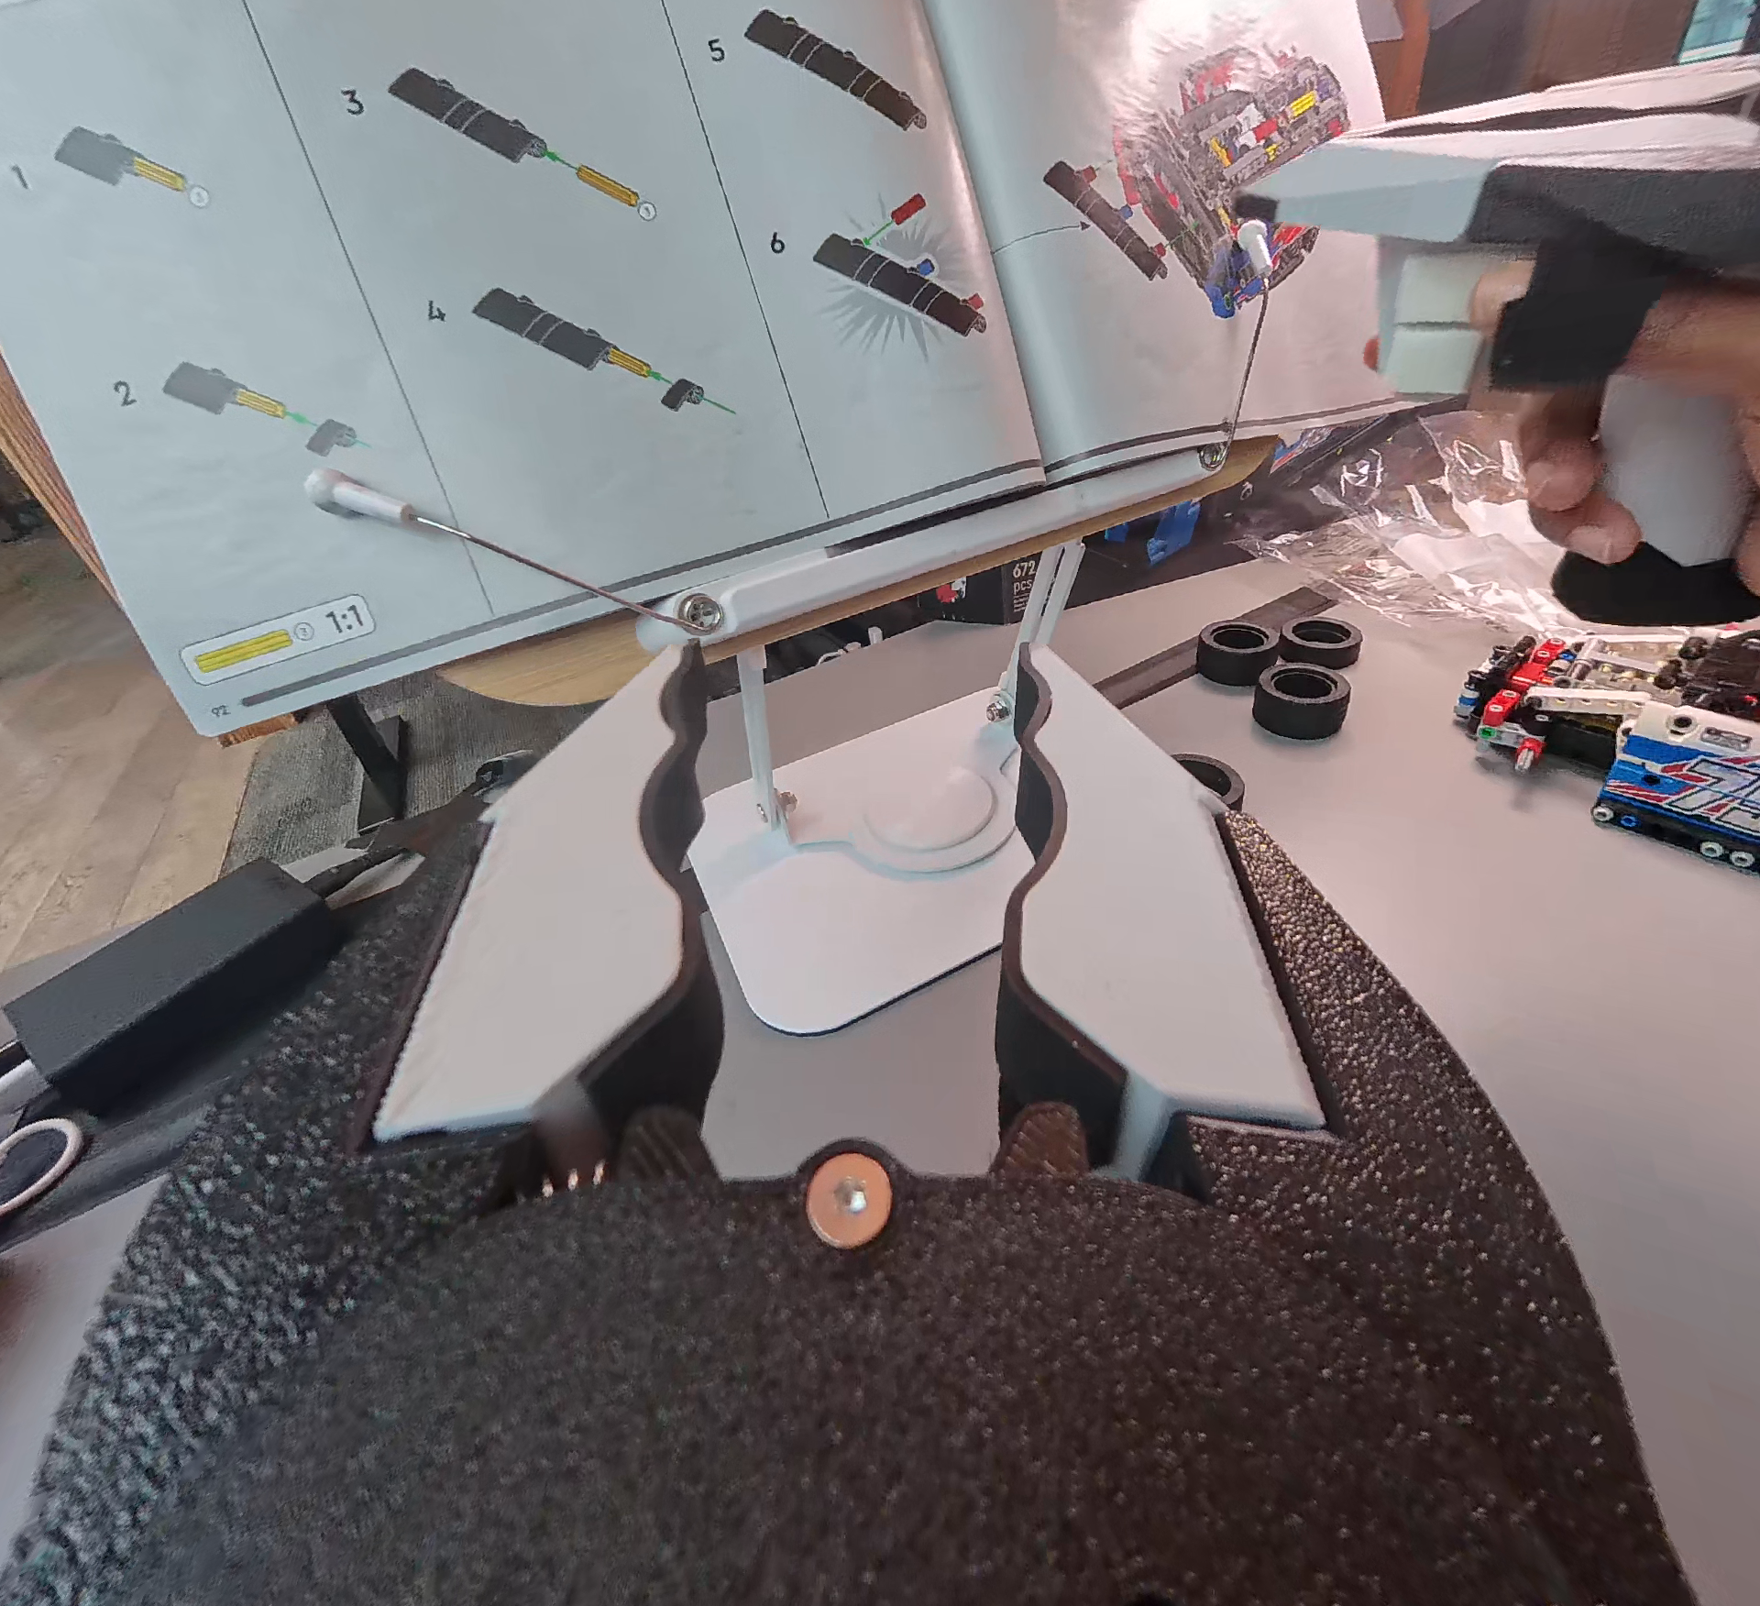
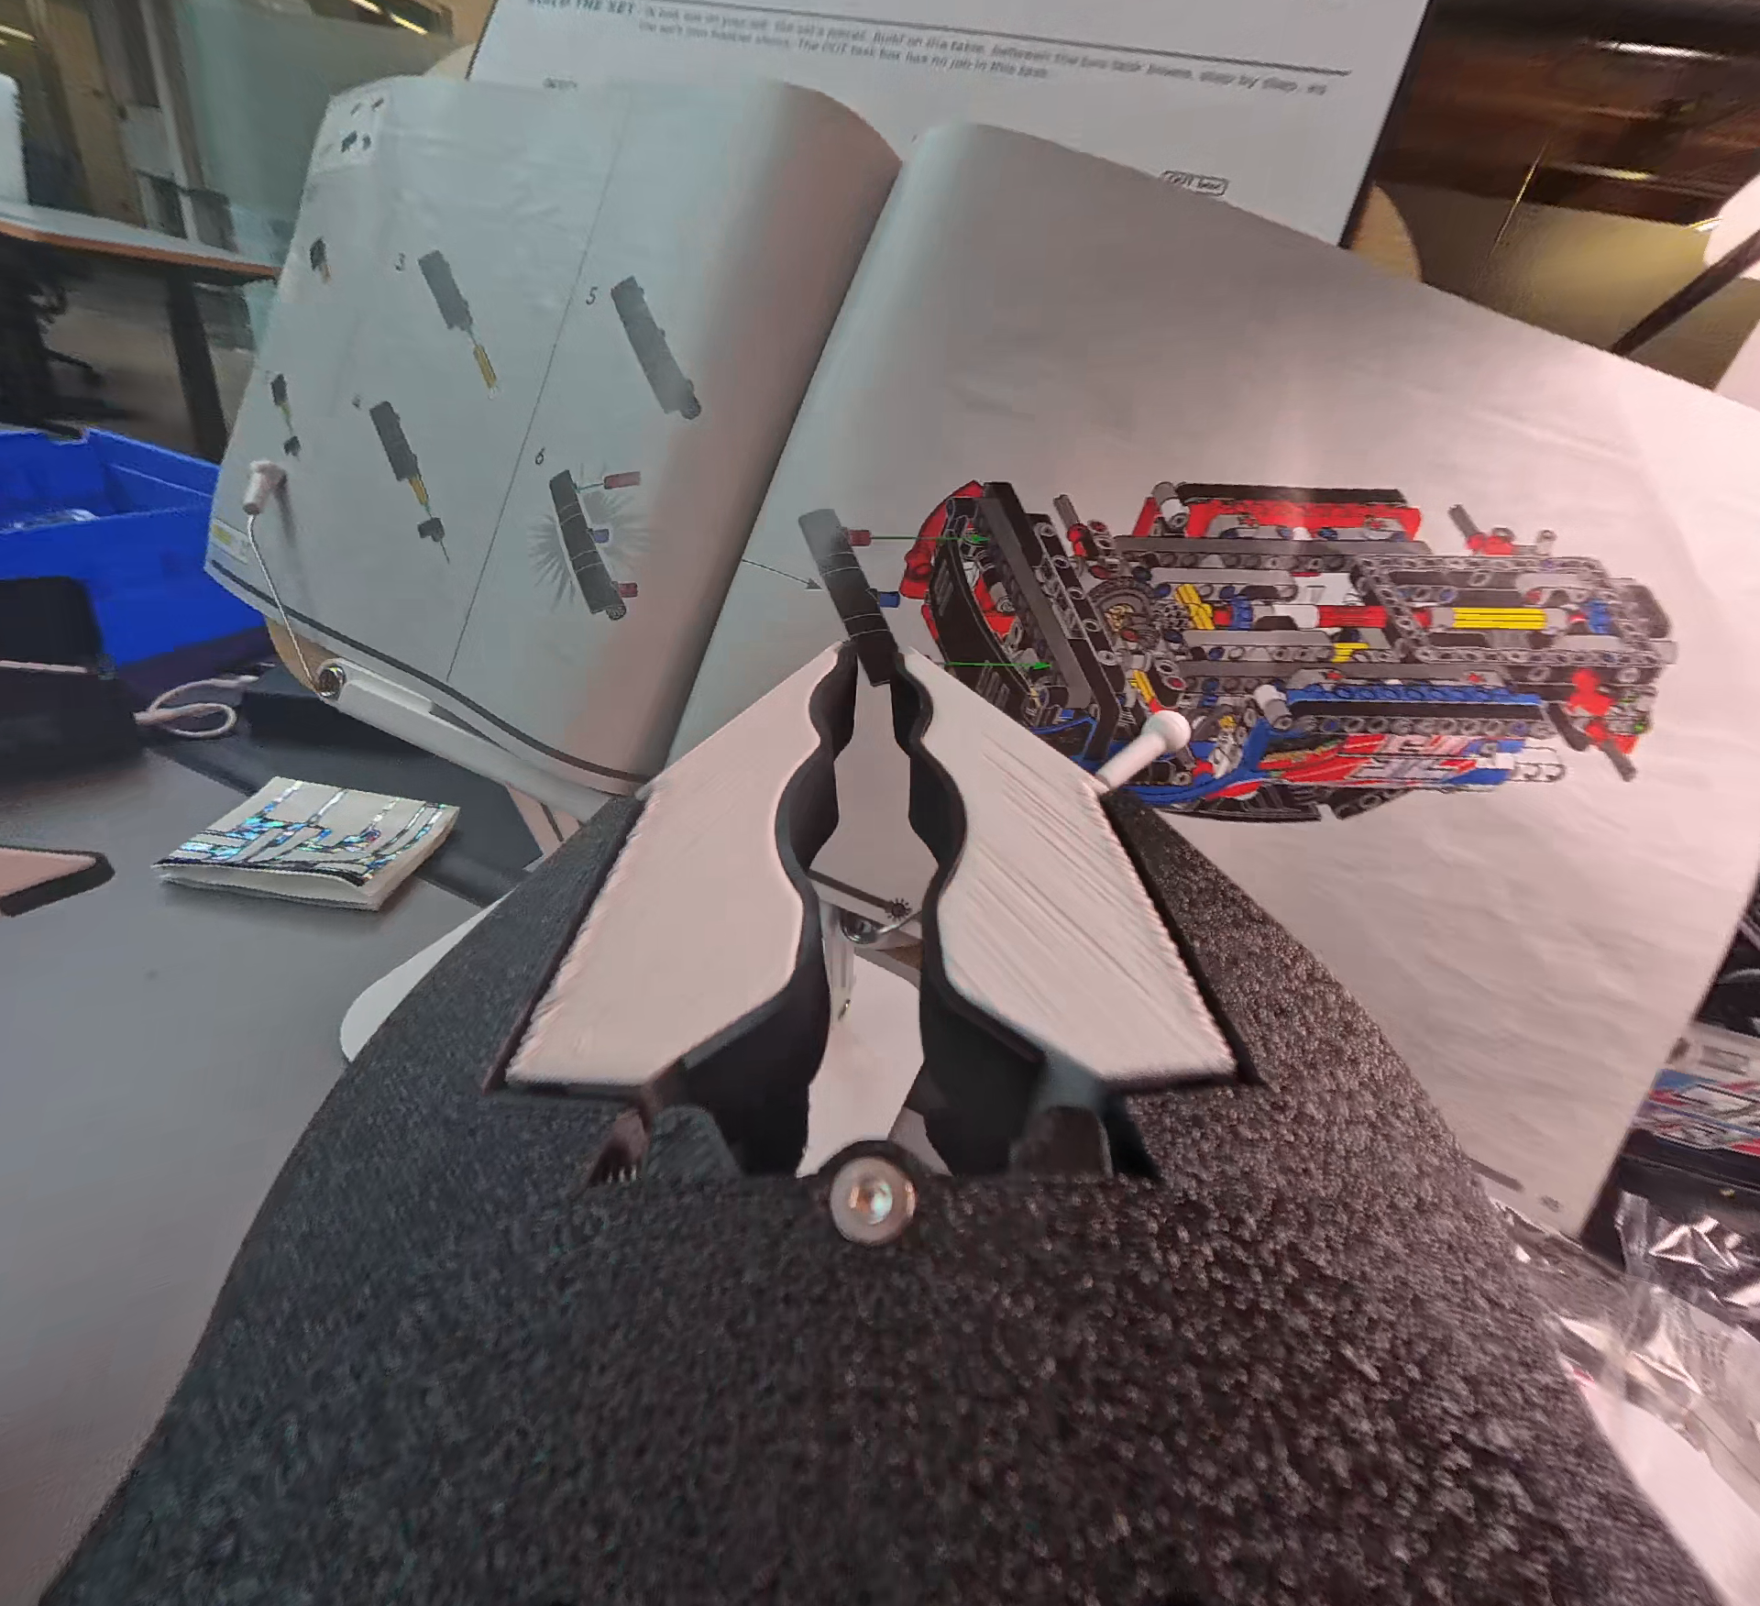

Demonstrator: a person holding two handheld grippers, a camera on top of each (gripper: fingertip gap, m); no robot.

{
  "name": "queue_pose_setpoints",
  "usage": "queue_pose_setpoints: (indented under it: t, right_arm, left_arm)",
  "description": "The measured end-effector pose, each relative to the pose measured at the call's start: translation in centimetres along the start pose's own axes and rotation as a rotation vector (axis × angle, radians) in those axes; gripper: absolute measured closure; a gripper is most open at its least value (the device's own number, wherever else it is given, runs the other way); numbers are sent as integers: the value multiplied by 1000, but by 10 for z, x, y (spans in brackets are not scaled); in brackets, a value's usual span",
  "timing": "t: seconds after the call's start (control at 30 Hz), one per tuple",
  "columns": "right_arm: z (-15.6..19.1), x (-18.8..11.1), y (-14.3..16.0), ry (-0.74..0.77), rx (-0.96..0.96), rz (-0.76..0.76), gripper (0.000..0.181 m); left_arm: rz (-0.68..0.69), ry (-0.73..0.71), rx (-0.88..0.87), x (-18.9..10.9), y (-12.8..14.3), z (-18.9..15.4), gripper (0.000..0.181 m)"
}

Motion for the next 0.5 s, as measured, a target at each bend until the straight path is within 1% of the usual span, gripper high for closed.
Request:
queue_pose_setpoints:
  t: [0.13, 0.23, 0.3, 0.37, 0.43, 0.5]
  right_arm:
    - [13, 17, 3, 1, -28, 38, 167]
    - [16, 8, 8, -16, -27, 65, 160]
    - [13, -9, 21, -28, -56, 145, 155]
    - [4, -33, 45, -37, -103, 287, 133]
    - [-17, -68, 78, -14, -160, 459, 114]
    - [-47, -109, 116, 18, -162, 619, 99]
  left_arm:
    - [6, 36, -12, -3, -5, -5, 115]
    - [-1, 56, -4, -6, -9, -10, 114]
    - [3, 72, 1, -6, -10, -12, 114]
    - [2, 86, 1, -7, -11, -14, 115]
    - [11, 101, -2, -6, -10, -15, 114]
    - [17, 118, -6, -6, -10, -18, 115]
Point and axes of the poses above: each gripper's, where its closed fingertips meet, x out along the fingers, y out of its underside, z = x × y across the jaws, the point moved 1 cm from there along -x, back along the fingers, and after that the axes turned 14 degrees about z, right-handed, at the moved point
